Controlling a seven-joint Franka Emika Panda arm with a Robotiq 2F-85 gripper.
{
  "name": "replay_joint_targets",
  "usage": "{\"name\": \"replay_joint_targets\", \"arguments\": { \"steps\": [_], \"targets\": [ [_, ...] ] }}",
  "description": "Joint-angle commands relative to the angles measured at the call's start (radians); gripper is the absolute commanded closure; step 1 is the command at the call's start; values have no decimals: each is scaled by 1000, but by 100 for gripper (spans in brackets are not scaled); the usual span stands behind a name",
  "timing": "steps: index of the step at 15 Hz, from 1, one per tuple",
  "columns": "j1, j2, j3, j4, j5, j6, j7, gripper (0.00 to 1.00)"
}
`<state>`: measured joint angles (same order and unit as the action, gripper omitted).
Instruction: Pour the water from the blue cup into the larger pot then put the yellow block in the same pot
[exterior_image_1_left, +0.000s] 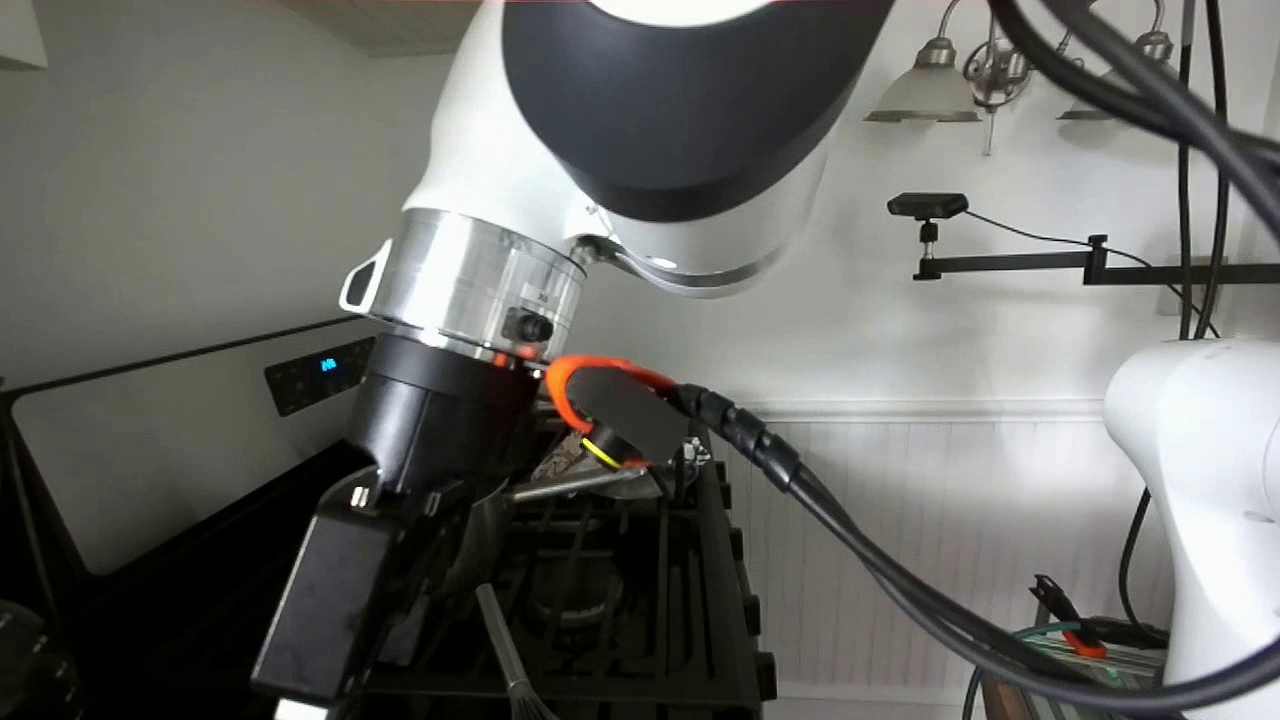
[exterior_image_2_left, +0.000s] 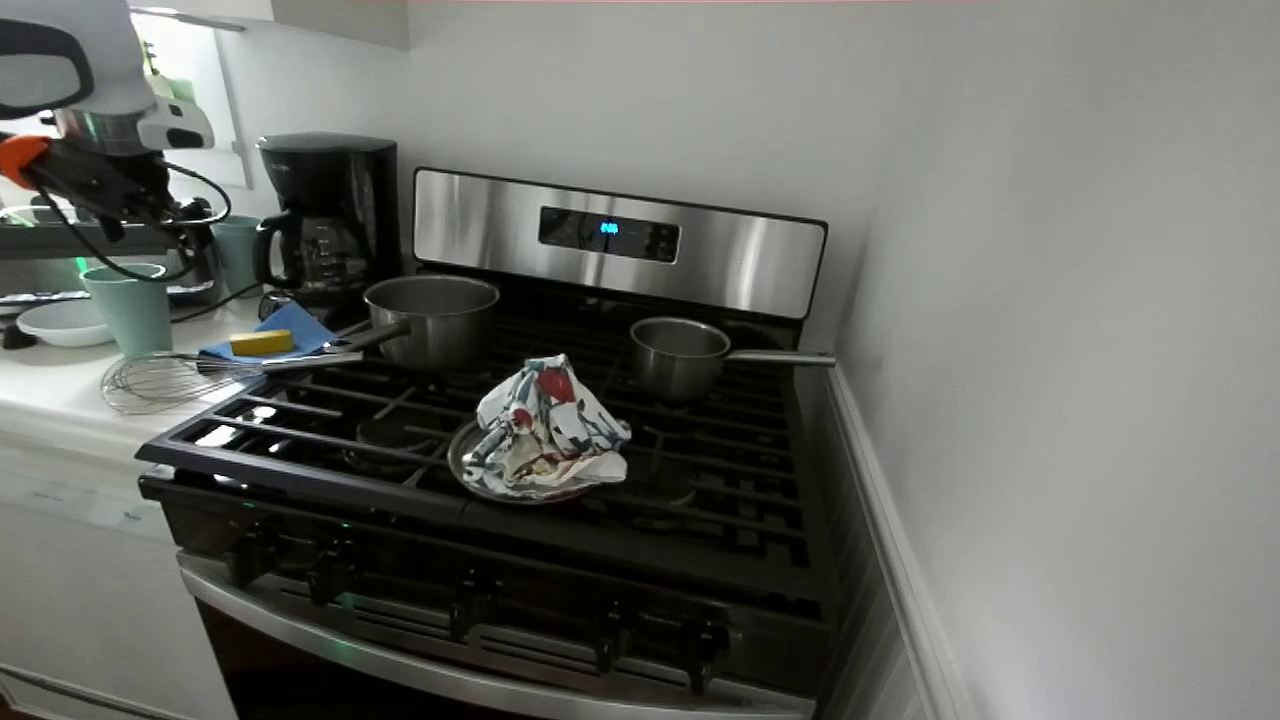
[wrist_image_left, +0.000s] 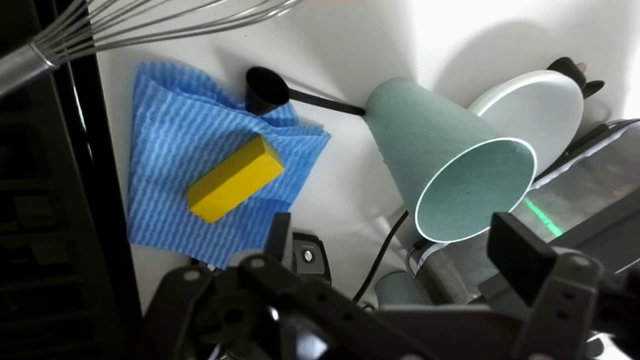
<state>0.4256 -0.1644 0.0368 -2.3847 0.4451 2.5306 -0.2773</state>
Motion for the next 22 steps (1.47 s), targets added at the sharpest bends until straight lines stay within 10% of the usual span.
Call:
{"name": "replay_joint_targets", "arguments": {
  "steps": [1,22],
  "targets": [
    [-52,16,51,15,11,-6,-11,0],
    [-133,265,197,148,244,152,-168,0]
  ]
}}
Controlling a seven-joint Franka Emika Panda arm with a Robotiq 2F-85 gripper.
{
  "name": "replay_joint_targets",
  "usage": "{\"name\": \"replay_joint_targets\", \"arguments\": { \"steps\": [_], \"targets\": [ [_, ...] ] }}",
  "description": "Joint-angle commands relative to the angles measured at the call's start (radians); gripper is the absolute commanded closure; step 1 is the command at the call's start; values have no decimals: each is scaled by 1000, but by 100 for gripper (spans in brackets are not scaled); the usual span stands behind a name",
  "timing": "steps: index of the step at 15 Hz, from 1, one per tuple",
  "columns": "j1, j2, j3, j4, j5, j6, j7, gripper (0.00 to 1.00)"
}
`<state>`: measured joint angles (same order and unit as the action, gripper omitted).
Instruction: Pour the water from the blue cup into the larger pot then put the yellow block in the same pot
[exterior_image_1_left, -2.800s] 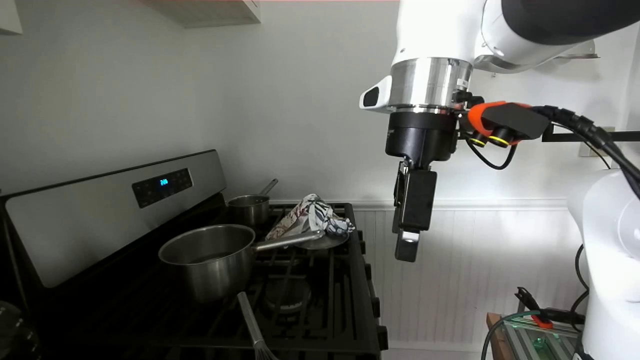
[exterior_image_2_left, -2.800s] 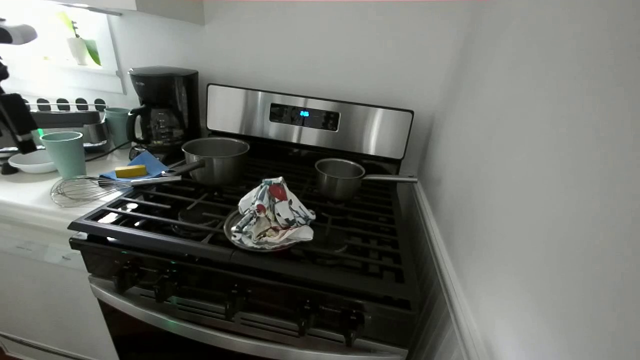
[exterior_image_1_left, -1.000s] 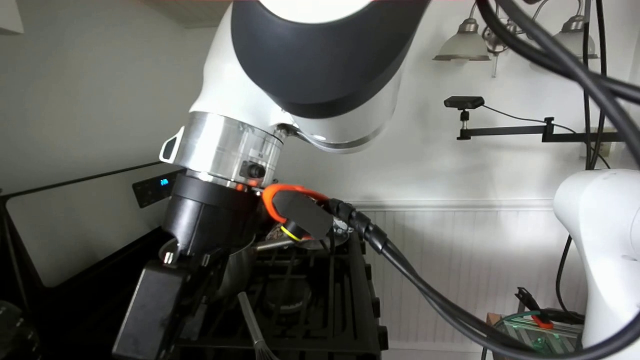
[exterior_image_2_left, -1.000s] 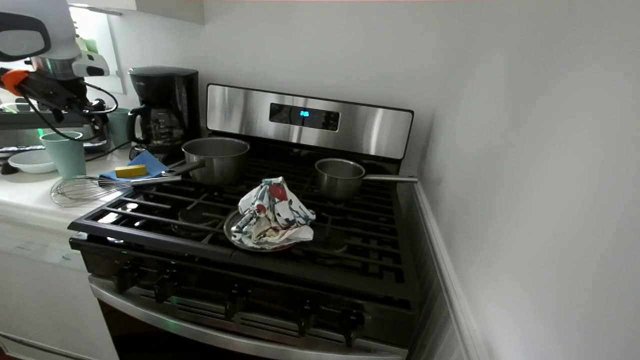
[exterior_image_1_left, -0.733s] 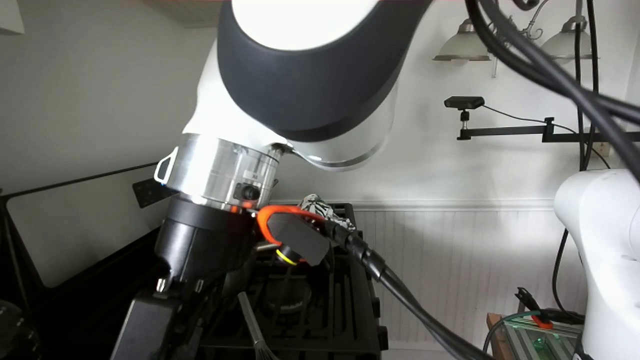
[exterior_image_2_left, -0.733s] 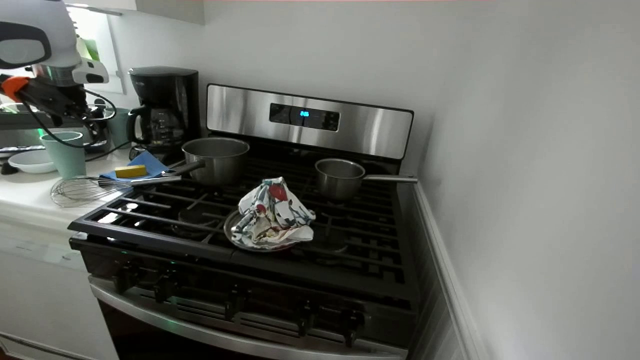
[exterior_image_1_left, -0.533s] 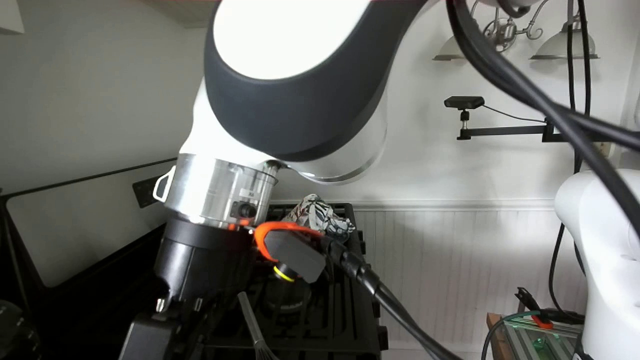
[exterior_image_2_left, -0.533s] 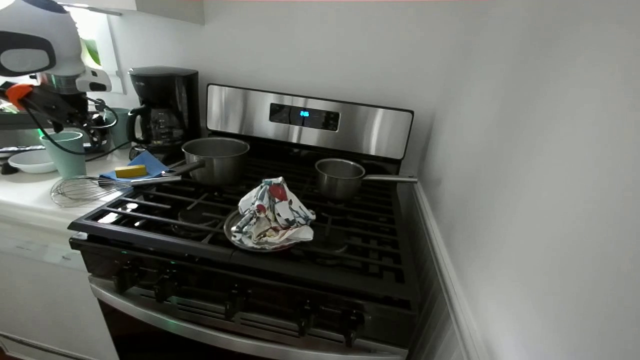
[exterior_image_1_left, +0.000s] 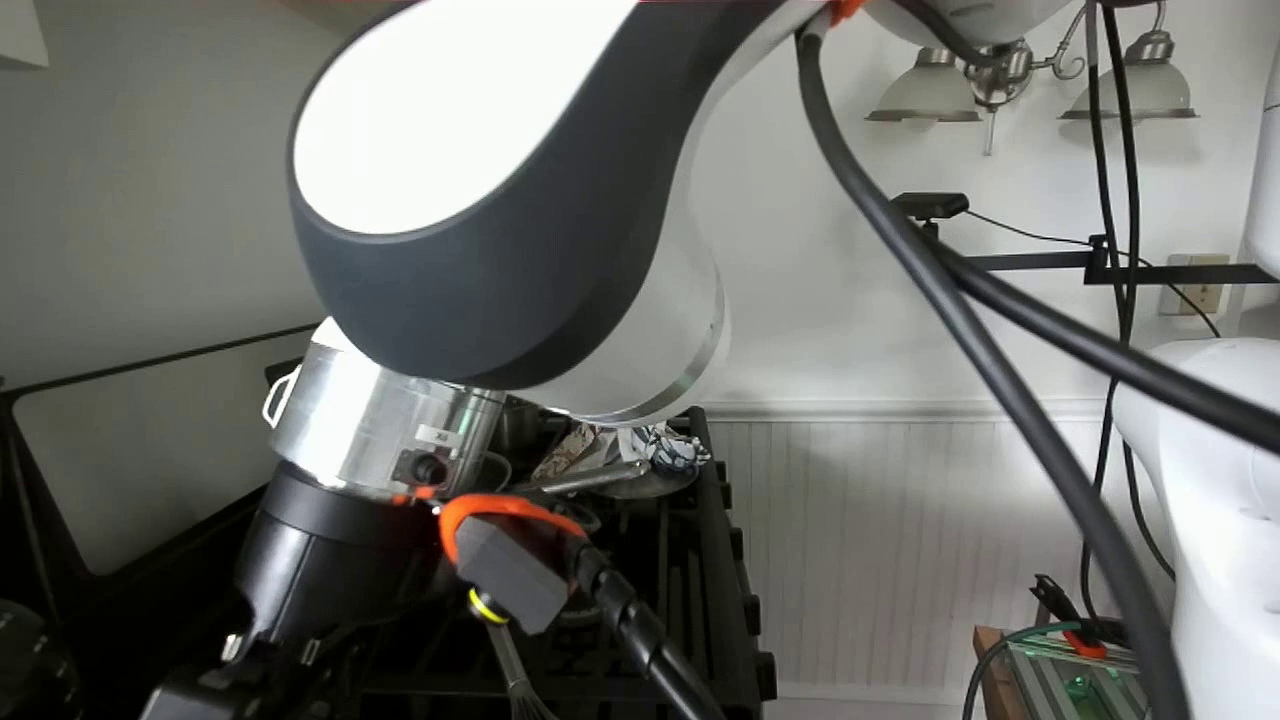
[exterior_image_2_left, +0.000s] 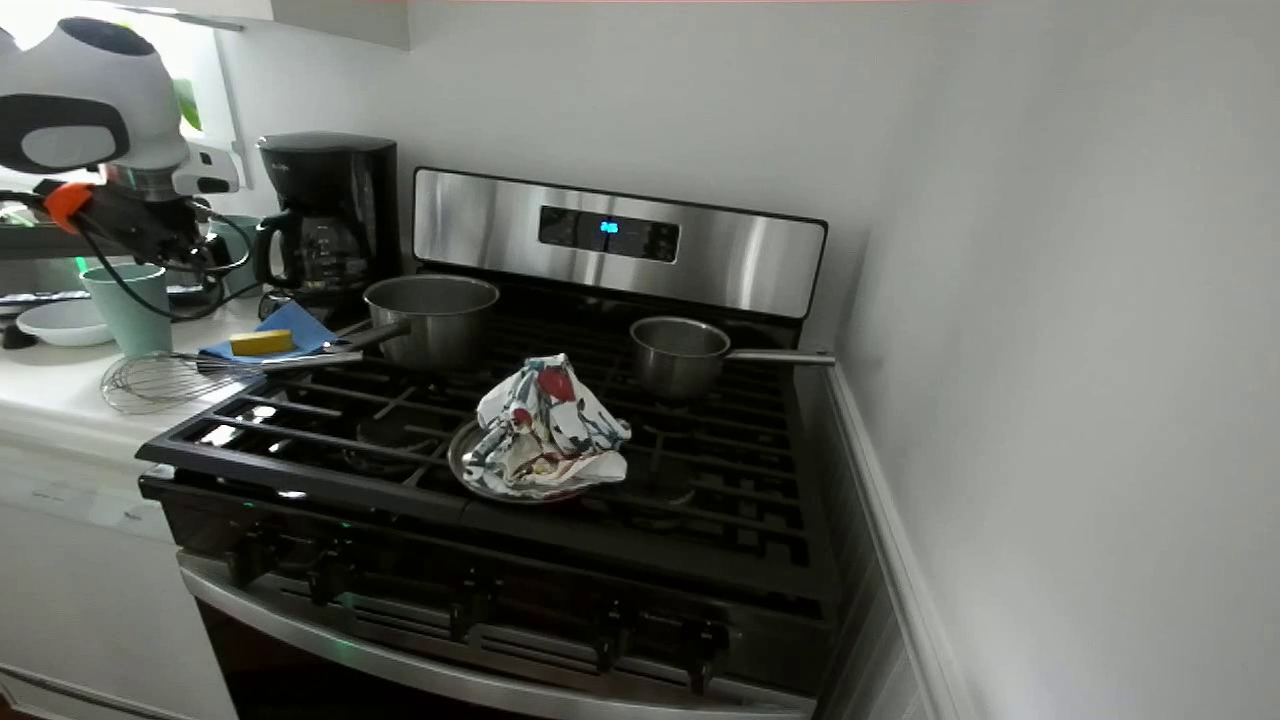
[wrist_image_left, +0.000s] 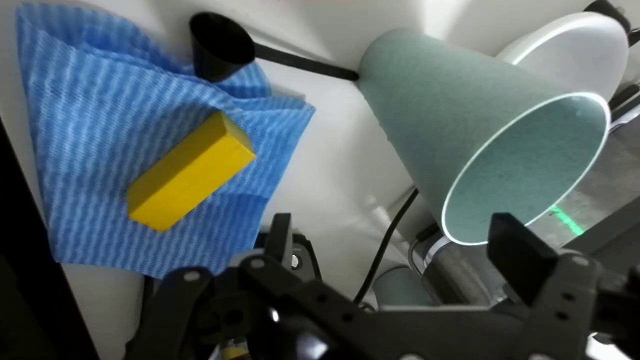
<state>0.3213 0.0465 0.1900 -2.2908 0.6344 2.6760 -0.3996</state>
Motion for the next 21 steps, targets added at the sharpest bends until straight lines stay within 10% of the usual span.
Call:
{"name": "replay_joint_targets", "arguments": {
  "steps": [1,3,15,21],
  "targets": [
    [-35,66,52,65,55,-4,-47,0],
    [-47,85,65,77,41,-20,-36,2],
    [-91,102,79,89,-52,-114,0,95],
    [-110,67,74,92,-95,-188,-13,99]
  ]
}}
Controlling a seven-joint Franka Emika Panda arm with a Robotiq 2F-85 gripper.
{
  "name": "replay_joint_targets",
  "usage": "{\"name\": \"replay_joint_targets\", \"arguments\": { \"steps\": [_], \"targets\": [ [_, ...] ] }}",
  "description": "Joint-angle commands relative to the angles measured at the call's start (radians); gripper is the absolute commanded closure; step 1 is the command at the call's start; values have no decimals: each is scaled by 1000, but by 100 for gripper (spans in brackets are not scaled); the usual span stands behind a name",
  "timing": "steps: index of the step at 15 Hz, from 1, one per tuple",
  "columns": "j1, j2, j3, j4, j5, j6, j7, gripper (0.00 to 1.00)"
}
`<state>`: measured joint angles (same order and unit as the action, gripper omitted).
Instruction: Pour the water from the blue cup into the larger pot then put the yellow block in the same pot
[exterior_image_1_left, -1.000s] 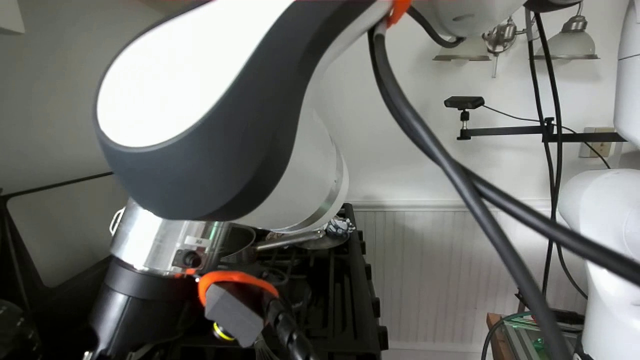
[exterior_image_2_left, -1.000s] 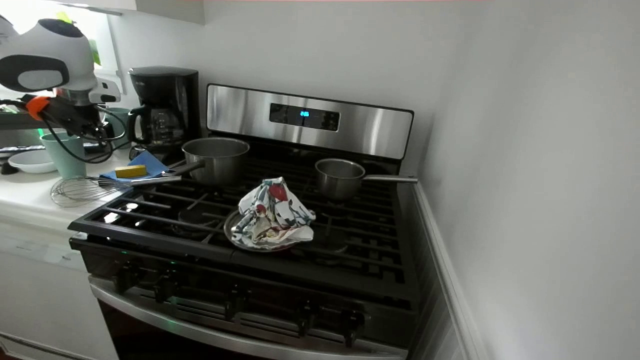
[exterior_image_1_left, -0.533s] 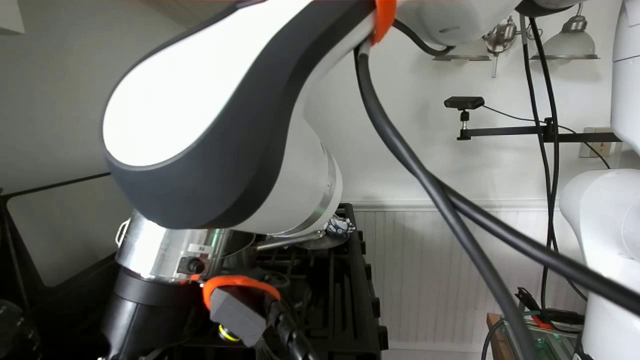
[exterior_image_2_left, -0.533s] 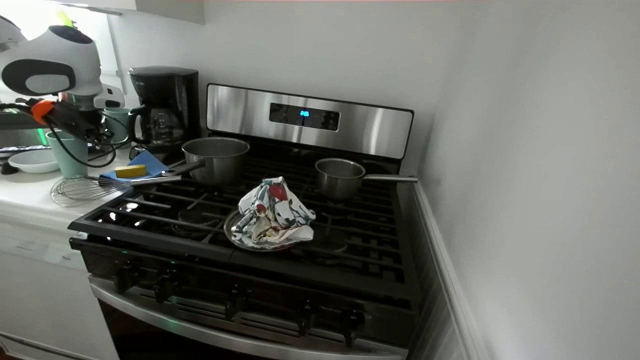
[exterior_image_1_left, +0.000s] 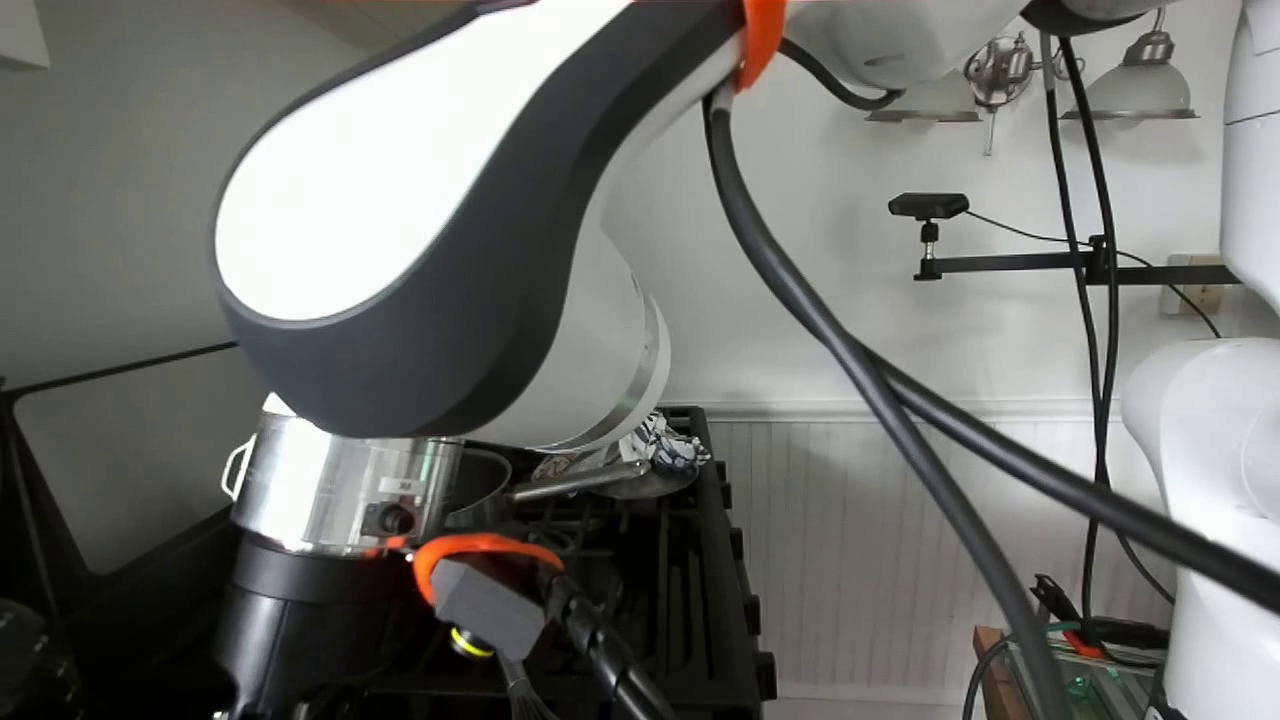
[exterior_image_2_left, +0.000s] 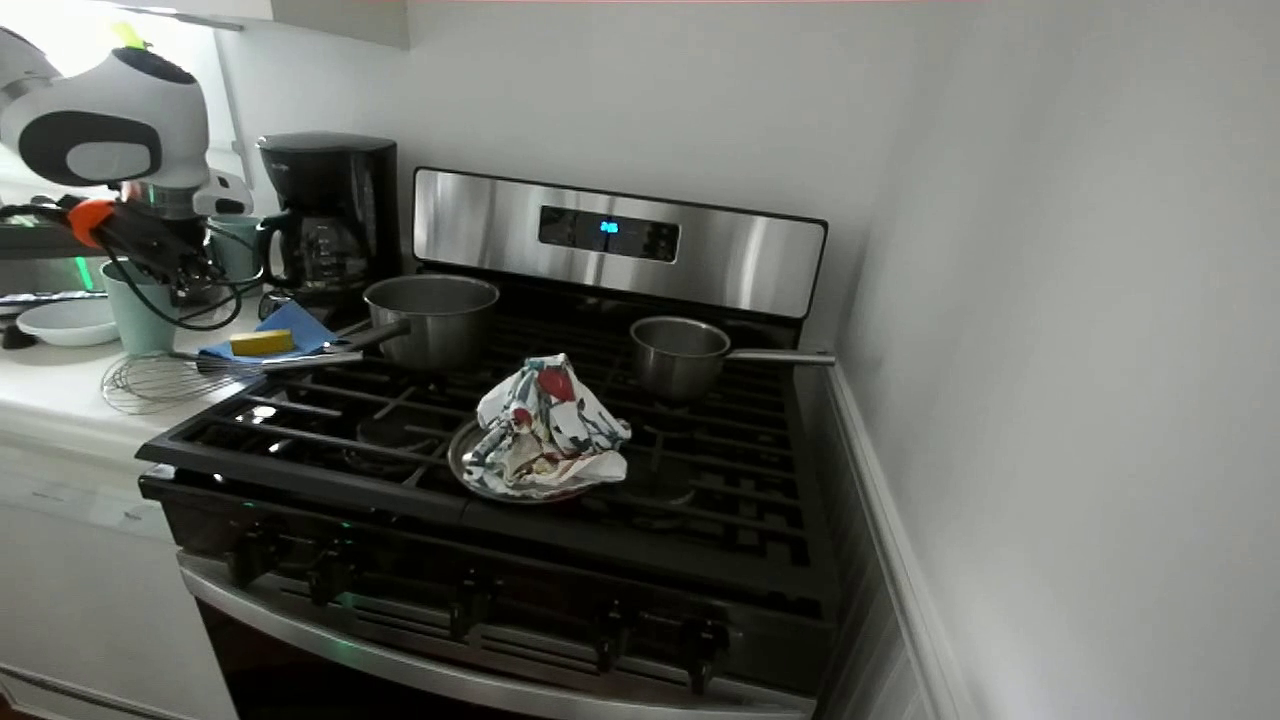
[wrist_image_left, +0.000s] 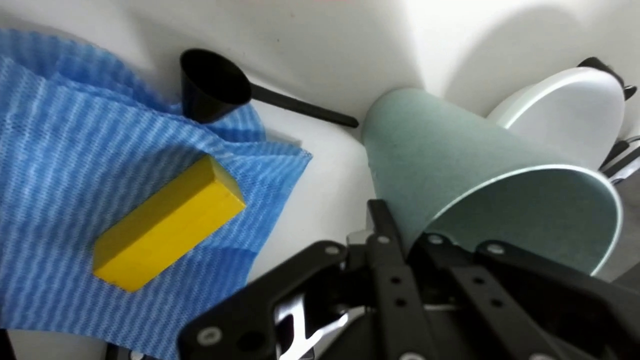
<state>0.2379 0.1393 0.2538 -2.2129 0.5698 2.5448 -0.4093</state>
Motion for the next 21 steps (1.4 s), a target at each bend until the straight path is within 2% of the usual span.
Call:
{"name": "replay_joint_targets", "arguments": {
  "steps": [1,5,8,11,12,13,17,18,21],
  "targets": [
    [-29,-43,5,10,-56,-73,8,99],
    [-37,-175,-28,-19,-255,-169,91,99],
    [-47,-288,-50,-21,-412,-284,159,99],
    [-55,-376,-72,-16,-477,-345,187,99],
    [-39,-307,-72,6,-437,-316,159,99],
    [-39,-329,-77,5,-441,-325,161,95],
    [-37,-311,-76,2,-440,-323,161,95],
    [-38,-305,-75,2,-440,-323,160,99],
    [-82,-322,-77,5,-603,-302,262,99]
  ]
}}
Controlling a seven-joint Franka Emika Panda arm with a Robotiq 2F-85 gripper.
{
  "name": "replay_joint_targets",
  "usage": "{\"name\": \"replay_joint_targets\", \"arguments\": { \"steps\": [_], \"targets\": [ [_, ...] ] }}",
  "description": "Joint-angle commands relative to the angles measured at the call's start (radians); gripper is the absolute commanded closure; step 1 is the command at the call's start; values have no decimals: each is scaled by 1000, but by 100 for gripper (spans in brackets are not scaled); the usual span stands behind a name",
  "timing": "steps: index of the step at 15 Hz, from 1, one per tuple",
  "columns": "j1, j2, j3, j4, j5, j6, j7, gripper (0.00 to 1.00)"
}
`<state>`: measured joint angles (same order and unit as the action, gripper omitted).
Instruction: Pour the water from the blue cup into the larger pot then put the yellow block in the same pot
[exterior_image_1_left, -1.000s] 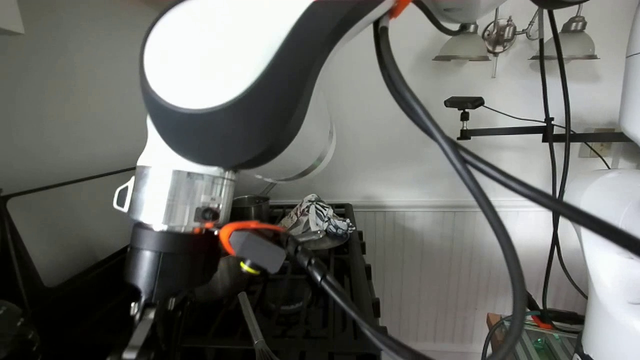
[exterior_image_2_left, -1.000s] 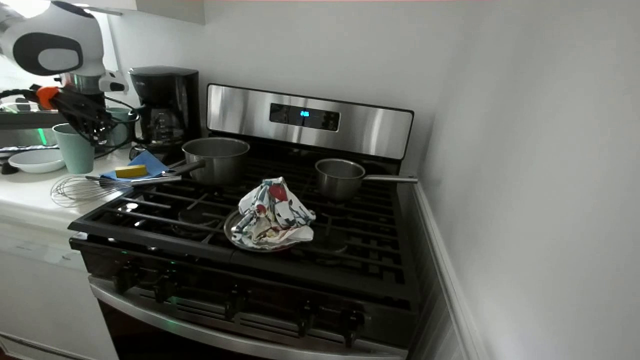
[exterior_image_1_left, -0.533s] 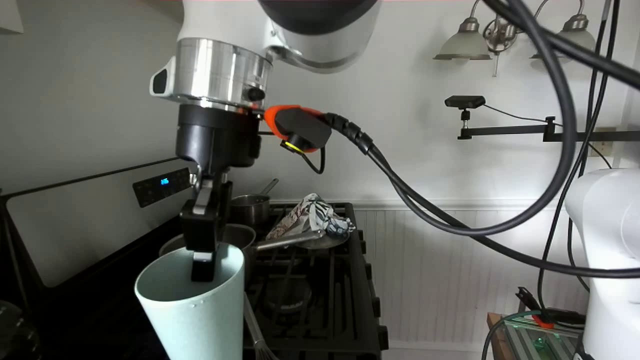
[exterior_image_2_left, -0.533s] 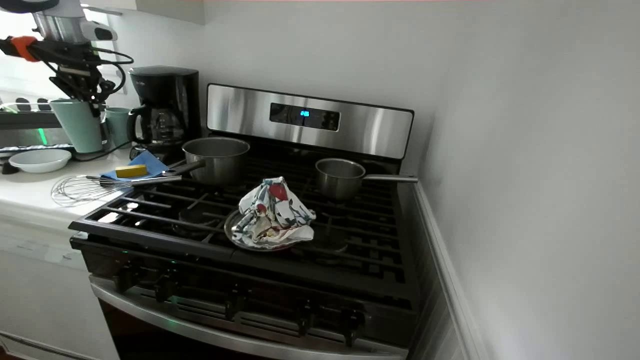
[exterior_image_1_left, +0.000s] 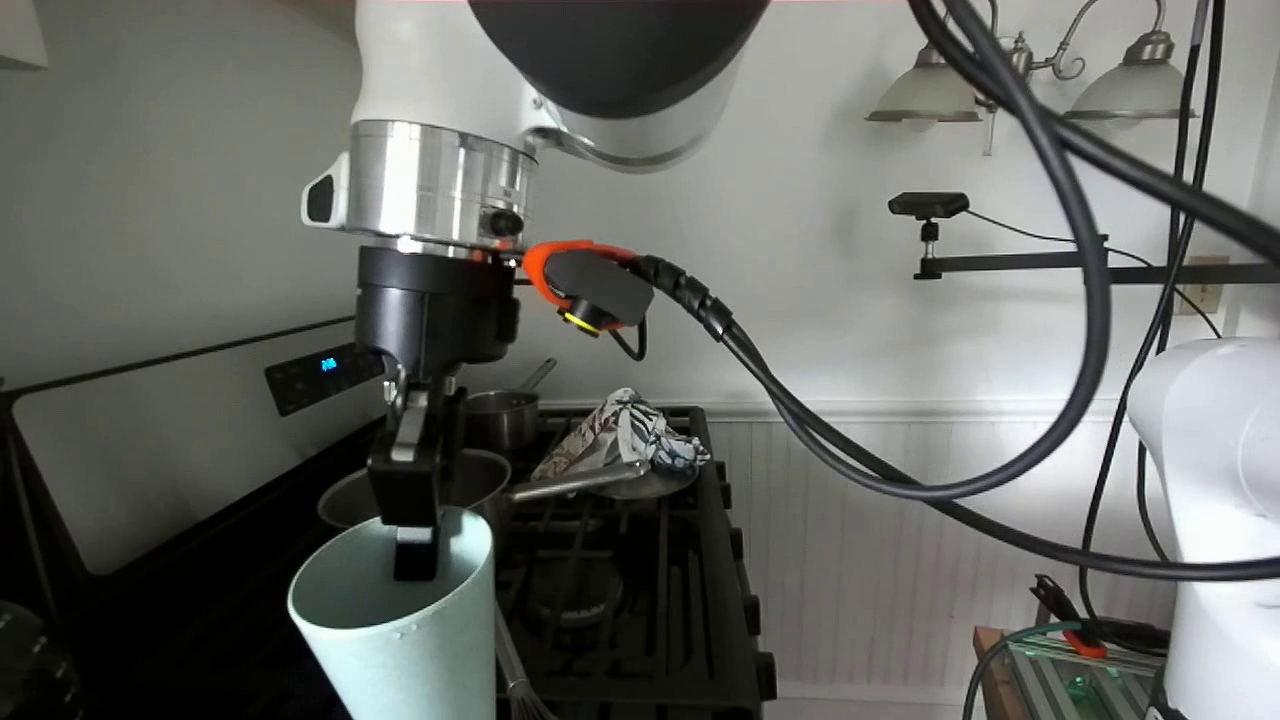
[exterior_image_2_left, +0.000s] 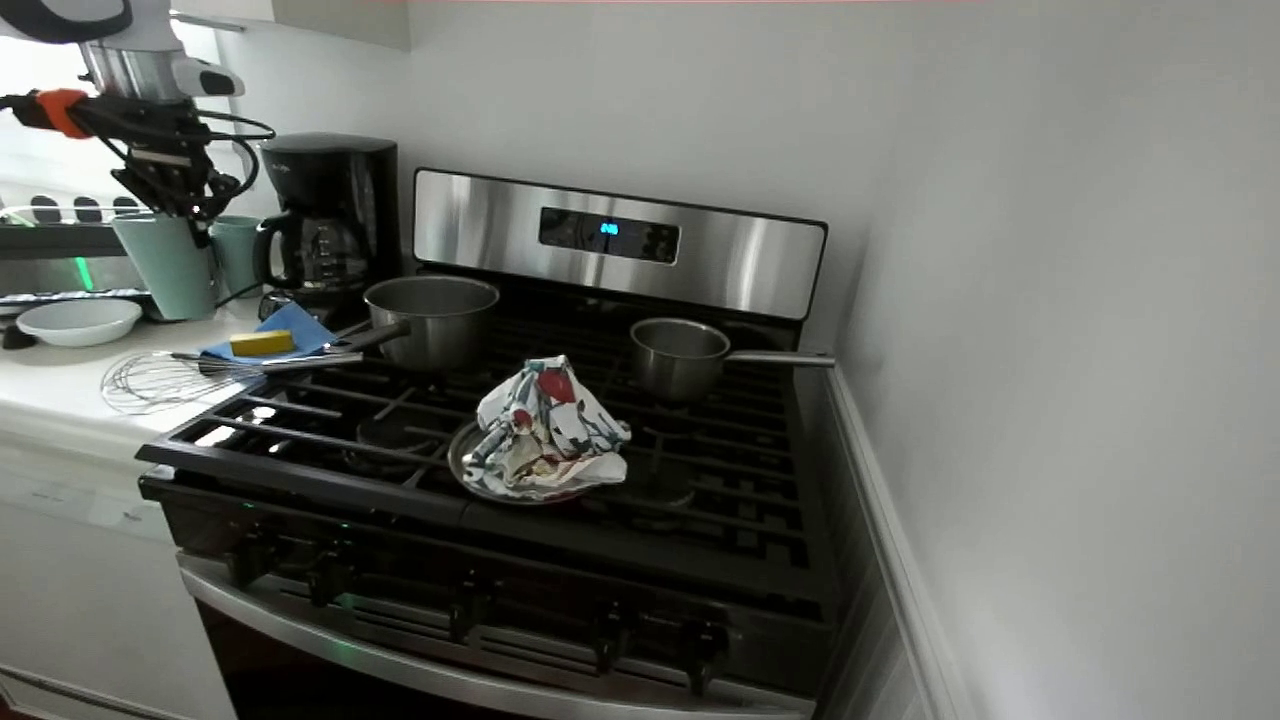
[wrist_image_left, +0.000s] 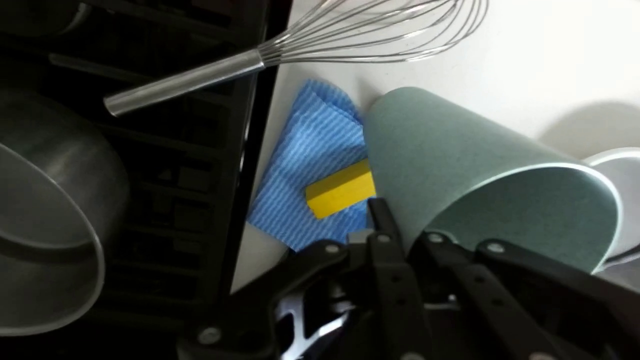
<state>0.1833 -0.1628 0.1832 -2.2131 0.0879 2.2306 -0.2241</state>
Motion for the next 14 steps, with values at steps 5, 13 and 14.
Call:
{"name": "replay_joint_targets", "arguments": {
  "steps": [5,13,14],
  "targets": [
    [-102,-48,-22,27,-386,39,225,99],
    [-182,-9,1,116,-897,22,554,99],
    [-182,-2,2,122,-967,16,609,99]
  ]
}}
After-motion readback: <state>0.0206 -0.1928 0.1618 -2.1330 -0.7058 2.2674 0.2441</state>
